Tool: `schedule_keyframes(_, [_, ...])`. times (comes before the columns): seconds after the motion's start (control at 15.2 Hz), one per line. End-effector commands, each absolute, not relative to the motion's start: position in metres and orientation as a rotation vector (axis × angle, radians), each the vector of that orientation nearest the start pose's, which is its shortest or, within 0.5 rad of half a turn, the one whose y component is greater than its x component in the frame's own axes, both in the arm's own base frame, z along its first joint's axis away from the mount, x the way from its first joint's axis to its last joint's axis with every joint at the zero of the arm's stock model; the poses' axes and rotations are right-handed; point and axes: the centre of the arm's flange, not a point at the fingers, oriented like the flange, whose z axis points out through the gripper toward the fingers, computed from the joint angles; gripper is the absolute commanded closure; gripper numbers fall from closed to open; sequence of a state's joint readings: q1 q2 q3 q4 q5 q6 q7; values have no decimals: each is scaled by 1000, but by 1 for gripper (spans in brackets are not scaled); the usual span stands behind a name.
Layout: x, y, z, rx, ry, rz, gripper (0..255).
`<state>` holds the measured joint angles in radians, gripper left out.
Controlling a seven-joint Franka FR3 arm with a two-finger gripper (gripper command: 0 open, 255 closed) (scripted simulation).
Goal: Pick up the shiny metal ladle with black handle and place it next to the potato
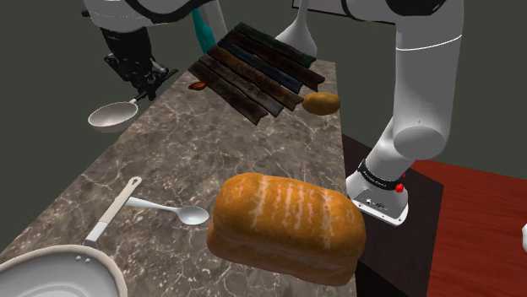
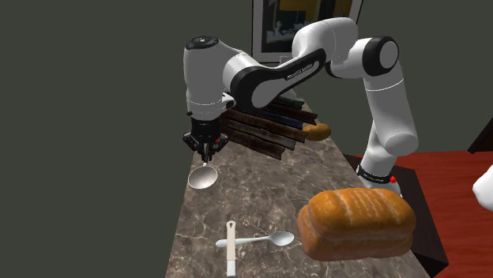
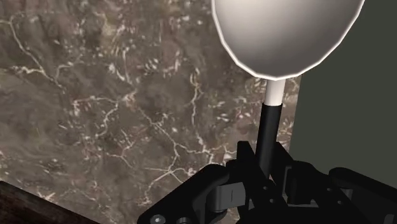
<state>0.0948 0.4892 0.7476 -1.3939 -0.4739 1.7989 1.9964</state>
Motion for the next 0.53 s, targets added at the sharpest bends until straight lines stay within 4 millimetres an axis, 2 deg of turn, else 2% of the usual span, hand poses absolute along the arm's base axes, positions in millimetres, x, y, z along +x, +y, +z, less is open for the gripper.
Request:
schedule_keyframes(0.0, [548,412,498,-2634,1657,-225,255])
schedule_keyframes(0.33, [548,412,524,-2634,1657,-225,255])
schedule_keyframes(0.46, [529,393,524,-2634,1657,-225,255])
